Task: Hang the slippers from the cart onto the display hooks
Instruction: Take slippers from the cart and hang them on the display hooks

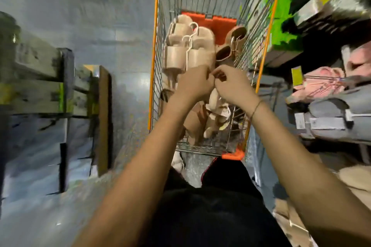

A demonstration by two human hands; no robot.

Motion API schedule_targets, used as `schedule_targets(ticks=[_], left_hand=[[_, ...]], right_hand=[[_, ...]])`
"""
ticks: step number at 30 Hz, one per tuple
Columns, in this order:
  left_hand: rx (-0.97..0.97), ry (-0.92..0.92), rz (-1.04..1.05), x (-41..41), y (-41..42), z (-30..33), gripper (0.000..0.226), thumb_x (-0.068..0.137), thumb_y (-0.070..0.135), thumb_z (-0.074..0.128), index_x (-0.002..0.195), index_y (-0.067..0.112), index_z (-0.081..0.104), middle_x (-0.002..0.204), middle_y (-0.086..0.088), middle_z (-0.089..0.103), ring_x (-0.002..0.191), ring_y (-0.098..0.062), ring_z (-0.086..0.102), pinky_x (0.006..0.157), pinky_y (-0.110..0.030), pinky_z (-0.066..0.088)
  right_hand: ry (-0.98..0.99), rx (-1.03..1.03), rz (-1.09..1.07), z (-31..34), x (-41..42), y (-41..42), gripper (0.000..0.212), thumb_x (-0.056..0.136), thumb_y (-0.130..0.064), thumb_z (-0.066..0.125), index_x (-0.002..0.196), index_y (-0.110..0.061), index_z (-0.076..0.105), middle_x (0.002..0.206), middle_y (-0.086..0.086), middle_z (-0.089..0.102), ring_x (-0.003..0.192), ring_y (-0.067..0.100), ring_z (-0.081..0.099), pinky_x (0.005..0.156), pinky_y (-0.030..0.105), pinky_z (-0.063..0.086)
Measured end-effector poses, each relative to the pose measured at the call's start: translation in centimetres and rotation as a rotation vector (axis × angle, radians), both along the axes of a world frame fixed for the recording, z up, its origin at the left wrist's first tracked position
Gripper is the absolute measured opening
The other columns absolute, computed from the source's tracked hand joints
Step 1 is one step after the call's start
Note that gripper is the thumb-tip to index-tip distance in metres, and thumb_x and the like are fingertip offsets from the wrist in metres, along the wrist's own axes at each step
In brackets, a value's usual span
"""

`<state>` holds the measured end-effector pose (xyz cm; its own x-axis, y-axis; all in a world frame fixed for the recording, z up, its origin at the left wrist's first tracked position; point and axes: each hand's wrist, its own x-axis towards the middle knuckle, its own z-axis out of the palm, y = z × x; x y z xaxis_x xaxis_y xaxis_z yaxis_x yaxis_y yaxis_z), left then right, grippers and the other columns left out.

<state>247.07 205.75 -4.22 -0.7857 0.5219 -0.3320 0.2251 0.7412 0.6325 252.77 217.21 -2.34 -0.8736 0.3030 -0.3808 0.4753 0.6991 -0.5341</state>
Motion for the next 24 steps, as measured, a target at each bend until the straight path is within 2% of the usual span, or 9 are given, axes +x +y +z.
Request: schedule_targets(ticks=[2, 4, 6, 10, 13, 17, 19, 21, 24], left_hand=[[-0.043, -0.039, 0.036, -0.4, -0.9, -3.0, 0.028, 0.098, 0.028, 0.048, 0.114, 0.014, 0.067, 0.108, -0.006, 0.070, 0.101, -0.026, 0.064, 0.078, -0.033, 0.047], [-0.098, -0.077, 0.068, -0.9, -1.5, -5.8, 0.027, 0.097, 0.025, 0.049, 0.116, 0.016, 0.065, 0.111, -0.004, 0.069, 0.104, -0.023, 0.063, 0.076, -0.030, 0.039], [-0.182, -0.102, 0.110, -1.5, -2.1, -8.8, 0.027, 0.094, 0.023, 0.052, 0.117, 0.016, 0.064, 0.114, -0.005, 0.067, 0.107, -0.026, 0.061, 0.077, -0.032, 0.035], [-0.322, -0.127, 0.132, -1.8, -3.1, -13.3, 0.030, 0.089, 0.018, 0.058, 0.119, 0.016, 0.059, 0.120, -0.006, 0.061, 0.116, -0.031, 0.054, 0.085, -0.045, 0.043], [-0.354, -0.165, 0.049, -1.2, -3.0, -14.6, 0.031, 0.085, 0.013, 0.058, 0.115, 0.018, 0.061, 0.120, -0.004, 0.061, 0.123, -0.031, 0.046, 0.090, -0.049, 0.039], [-0.453, -0.178, -0.091, -0.9, -3.2, -14.1, 0.022, 0.079, 0.014, 0.058, 0.096, 0.027, 0.061, 0.101, 0.001, 0.060, 0.131, -0.033, 0.038, 0.105, -0.057, 0.026], [-0.455, -0.104, -0.074, -0.7, -3.7, -13.5, 0.021, 0.080, 0.012, 0.061, 0.083, 0.032, 0.053, 0.087, 0.006, 0.051, 0.125, -0.029, 0.044, 0.109, -0.056, 0.021], [-0.401, -0.027, -0.042, -0.5, -4.4, -13.1, 0.025, 0.082, 0.011, 0.063, 0.080, 0.035, 0.058, 0.079, 0.011, 0.046, 0.119, -0.026, 0.049, 0.114, -0.058, 0.016], [-0.323, -0.013, -0.040, -1.0, -5.5, -12.3, 0.037, 0.082, 0.012, 0.066, 0.068, 0.042, 0.052, 0.063, 0.019, 0.044, 0.110, -0.021, 0.057, 0.118, -0.056, 0.011]], right_hand=[[-0.050, -0.037, 0.020, -2.8, -0.8, -0.4, 0.022, 0.093, -0.019, 0.054, 0.109, -0.015, 0.067, 0.113, 0.006, 0.069, 0.105, 0.024, 0.061, 0.088, 0.029, 0.046], [-0.091, -0.079, 0.052, -5.5, -1.4, -0.5, 0.024, 0.097, -0.025, 0.054, 0.116, -0.016, 0.066, 0.115, 0.002, 0.066, 0.104, 0.017, 0.058, 0.087, 0.025, 0.041], [-0.143, -0.119, 0.072, -8.1, -2.0, -0.5, 0.029, 0.097, -0.027, 0.054, 0.122, -0.016, 0.063, 0.118, 0.002, 0.064, 0.106, 0.017, 0.057, 0.087, 0.026, 0.042], [-0.162, -0.126, 0.125, -12.3, -2.8, -1.4, 0.040, 0.092, -0.040, 0.062, 0.124, -0.017, 0.057, 0.118, 0.003, 0.060, 0.103, 0.021, 0.057, 0.085, 0.032, 0.047], [-0.209, -0.099, 0.177, -14.5, -2.4, -2.2, 0.035, 0.091, -0.030, 0.062, 0.122, -0.017, 0.053, 0.115, 0.007, 0.060, 0.103, 0.027, 0.059, 0.085, 0.036, 0.050], [-0.237, -0.061, 0.131, -15.8, -1.5, -2.3, 0.021, 0.094, -0.020, 0.053, 0.115, -0.016, 0.051, 0.102, 0.011, 0.064, 0.096, 0.036, 0.062, 0.082, 0.045, 0.054], [-0.224, -0.059, 0.094, -15.9, -1.3, -2.0, 0.025, 0.094, -0.017, 0.054, 0.119, -0.014, 0.052, 0.105, 0.015, 0.066, 0.099, 0.038, 0.062, 0.086, 0.046, 0.053], [-0.206, -0.074, 0.098, -15.8, -1.2, -1.7, 0.028, 0.095, -0.016, 0.054, 0.122, -0.015, 0.055, 0.109, 0.016, 0.066, 0.103, 0.039, 0.062, 0.089, 0.047, 0.053], [-0.180, -0.108, 0.111, -15.5, -1.3, -1.4, 0.030, 0.094, -0.015, 0.054, 0.123, -0.021, 0.060, 0.114, 0.013, 0.067, 0.108, 0.036, 0.061, 0.094, 0.044, 0.051]])
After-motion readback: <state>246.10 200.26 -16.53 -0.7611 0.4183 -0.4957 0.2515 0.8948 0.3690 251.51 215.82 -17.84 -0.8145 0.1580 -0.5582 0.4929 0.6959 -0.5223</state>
